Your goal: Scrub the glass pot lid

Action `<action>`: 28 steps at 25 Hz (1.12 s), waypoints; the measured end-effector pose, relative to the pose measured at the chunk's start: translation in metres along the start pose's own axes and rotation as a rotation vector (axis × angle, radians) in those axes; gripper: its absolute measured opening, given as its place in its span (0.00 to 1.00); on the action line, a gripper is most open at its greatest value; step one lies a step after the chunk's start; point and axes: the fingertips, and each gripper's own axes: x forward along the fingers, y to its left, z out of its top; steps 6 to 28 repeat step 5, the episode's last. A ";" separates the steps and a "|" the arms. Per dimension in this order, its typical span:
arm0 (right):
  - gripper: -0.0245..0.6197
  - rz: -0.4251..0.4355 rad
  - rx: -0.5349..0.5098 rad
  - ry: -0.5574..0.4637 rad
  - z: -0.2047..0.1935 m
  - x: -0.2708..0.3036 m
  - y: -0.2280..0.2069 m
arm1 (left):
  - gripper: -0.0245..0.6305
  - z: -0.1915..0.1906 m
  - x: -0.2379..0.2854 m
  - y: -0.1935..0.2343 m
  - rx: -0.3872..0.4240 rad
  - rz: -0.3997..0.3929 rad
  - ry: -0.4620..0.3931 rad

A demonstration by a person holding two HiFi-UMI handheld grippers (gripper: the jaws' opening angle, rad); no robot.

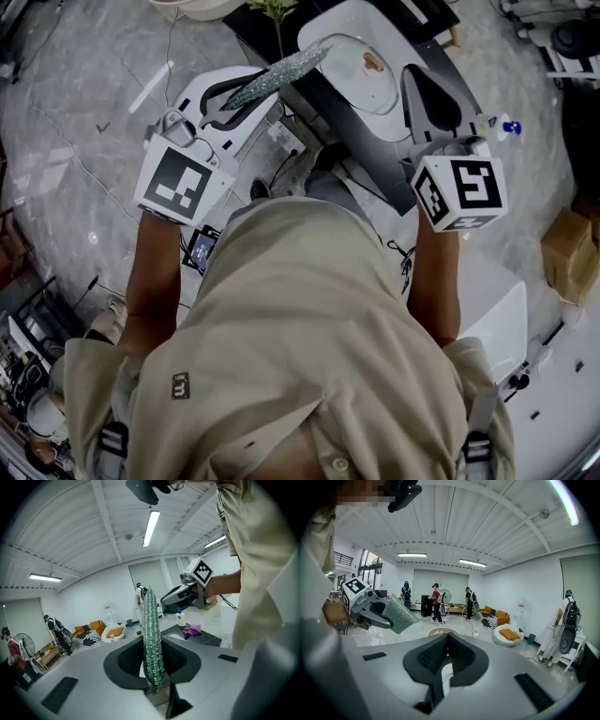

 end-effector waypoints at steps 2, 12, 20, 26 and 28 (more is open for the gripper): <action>0.08 0.000 0.000 0.002 -0.005 -0.001 0.008 | 0.18 -0.008 -0.005 -0.003 0.002 0.003 -0.006; 0.08 0.006 -0.007 0.003 -0.006 -0.003 0.024 | 0.18 -0.019 -0.017 -0.009 0.004 0.008 -0.012; 0.08 0.006 -0.007 0.003 -0.006 -0.003 0.024 | 0.18 -0.019 -0.017 -0.009 0.004 0.008 -0.012; 0.08 0.006 -0.007 0.003 -0.006 -0.003 0.024 | 0.18 -0.019 -0.017 -0.009 0.004 0.008 -0.012; 0.08 0.006 -0.007 0.003 -0.006 -0.003 0.024 | 0.18 -0.019 -0.017 -0.009 0.004 0.008 -0.012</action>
